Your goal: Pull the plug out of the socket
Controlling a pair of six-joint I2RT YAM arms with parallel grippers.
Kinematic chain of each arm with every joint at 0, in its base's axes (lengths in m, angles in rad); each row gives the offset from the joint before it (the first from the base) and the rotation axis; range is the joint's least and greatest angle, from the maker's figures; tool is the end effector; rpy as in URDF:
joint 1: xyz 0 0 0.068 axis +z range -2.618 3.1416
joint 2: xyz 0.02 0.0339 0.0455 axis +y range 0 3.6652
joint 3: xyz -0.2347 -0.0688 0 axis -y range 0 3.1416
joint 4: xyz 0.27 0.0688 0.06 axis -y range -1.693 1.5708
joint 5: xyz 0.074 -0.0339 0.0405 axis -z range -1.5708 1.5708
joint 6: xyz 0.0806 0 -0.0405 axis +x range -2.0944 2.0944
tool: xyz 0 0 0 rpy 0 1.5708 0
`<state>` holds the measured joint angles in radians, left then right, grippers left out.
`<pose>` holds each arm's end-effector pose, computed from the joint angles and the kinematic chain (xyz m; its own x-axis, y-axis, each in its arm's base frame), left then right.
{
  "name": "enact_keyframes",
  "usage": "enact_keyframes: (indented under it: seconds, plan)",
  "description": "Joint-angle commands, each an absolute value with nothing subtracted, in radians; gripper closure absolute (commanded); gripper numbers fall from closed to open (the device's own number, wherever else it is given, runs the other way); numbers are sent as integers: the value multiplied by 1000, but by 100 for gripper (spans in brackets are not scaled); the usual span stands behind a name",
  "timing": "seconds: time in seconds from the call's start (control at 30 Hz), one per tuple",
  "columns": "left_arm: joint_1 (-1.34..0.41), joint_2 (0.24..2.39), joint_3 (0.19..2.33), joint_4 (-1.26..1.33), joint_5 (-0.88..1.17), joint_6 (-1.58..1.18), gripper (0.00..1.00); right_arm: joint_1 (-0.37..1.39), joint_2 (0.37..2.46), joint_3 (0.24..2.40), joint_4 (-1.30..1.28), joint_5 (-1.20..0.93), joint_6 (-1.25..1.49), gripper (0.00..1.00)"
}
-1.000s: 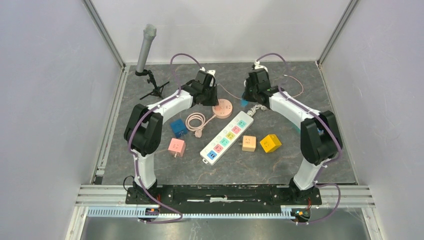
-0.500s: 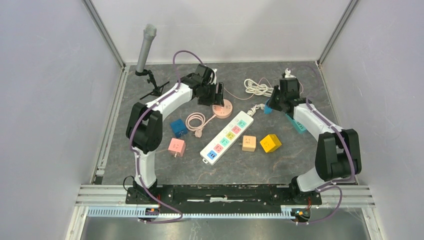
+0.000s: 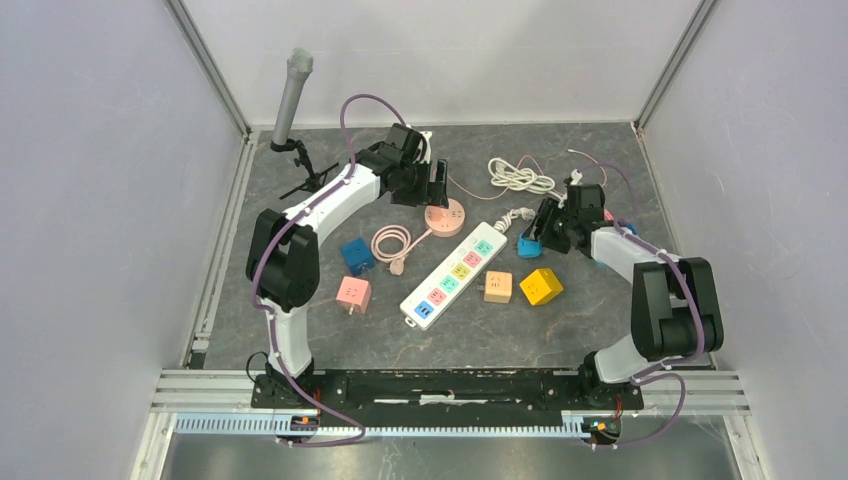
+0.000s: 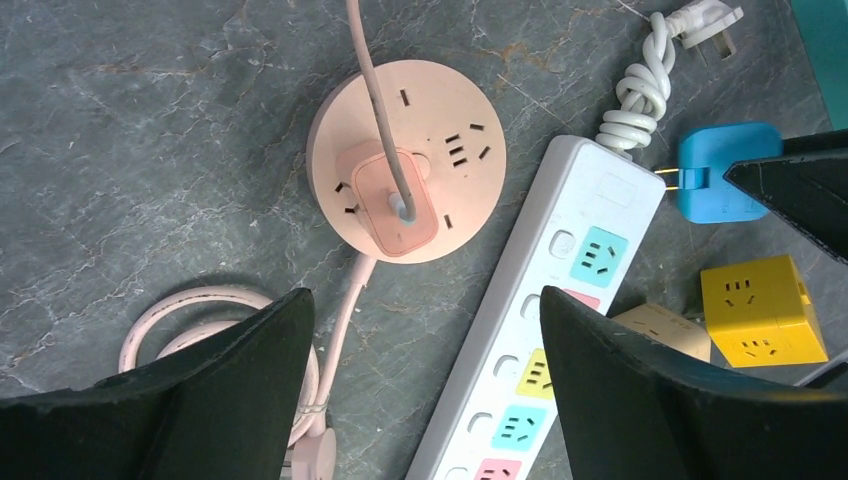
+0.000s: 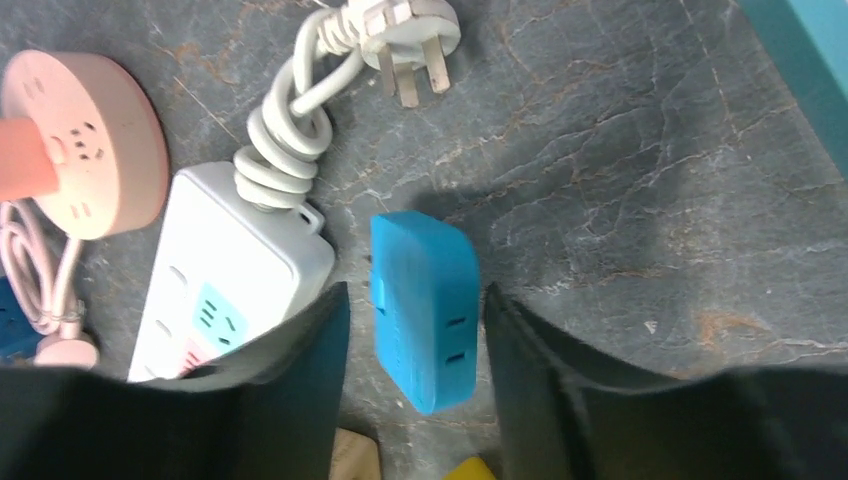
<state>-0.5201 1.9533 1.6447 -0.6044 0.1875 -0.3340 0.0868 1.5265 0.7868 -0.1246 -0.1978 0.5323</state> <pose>0.4062 -0.2500 0.1852 -0.8412 0.1106 -0.5292 0.3296 0.8809 -0.3398 0.3461 0.0460 0.0939 -0.7606 0.4333 -0.4835 0.2018 0.8656 0.4583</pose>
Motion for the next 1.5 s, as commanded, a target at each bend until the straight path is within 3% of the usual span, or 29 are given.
enact_keyframes:
  seconds: [0.0,0.07,0.17,0.37,0.6,0.9,1.07,1.27,1.47]
  plan:
    - [-517,1896,1673,-610,149,-281,11,82,1527,842,-154,-156,524,34]
    - [-517,1894,1672,-610,141,-281,10,83,1517,869,-172,-115,515,27]
    - [-518,1897,1675,-611,136,-284,10,83,1507,914,-194,-62,499,23]
    - [-519,1902,1679,-591,145,-307,11,114,1483,949,-117,-102,496,23]
    - [-520,1827,1517,-365,147,-419,14,255,1542,933,115,-197,617,24]
    - [-542,1886,1526,-362,19,-474,30,426,1776,1155,91,-168,591,30]
    - [-565,1918,1548,-383,-95,-488,36,467,1905,1359,-162,-7,501,33]
    - [-591,1971,1586,-450,-150,-498,40,482,1917,1319,-139,18,479,35]
    - [-597,2024,1635,-463,-157,-498,45,485,1932,1286,-99,-30,462,45]
